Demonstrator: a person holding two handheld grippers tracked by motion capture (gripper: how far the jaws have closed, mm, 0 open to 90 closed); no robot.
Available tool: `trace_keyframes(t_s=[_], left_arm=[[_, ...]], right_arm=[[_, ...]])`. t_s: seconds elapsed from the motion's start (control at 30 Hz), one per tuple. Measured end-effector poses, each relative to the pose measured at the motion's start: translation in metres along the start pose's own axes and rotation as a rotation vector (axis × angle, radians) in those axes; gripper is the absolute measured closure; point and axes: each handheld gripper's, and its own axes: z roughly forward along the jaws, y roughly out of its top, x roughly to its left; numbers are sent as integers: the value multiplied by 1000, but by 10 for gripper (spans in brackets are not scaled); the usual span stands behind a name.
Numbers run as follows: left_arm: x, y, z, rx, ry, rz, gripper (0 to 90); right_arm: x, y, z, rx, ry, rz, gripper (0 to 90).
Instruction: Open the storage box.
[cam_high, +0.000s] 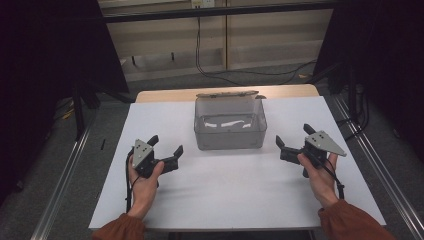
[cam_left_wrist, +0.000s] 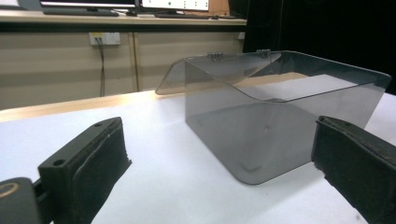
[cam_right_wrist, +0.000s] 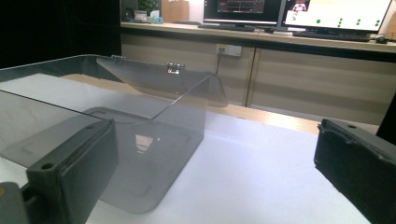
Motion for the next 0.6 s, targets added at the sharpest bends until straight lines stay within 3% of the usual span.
trace_keyframes(t_s=[0.1,0.3,0.43,0.6], left_arm=[[-1,-4,-5,7,-11,-4,33],[-1,-9,-20,10,10,-20,33],[-2,-12,-28,15,-8,-32,33],[-2,-13,-40,12,15,-53,33]], right_arm=[[-1,-4,-6,7,-13,13,0],[-3,-9,-23,-10,-34,18,0],[-2,-14,-33,-2,-44,33,0],[-3,-15,-46,-20,-55,20,0]])
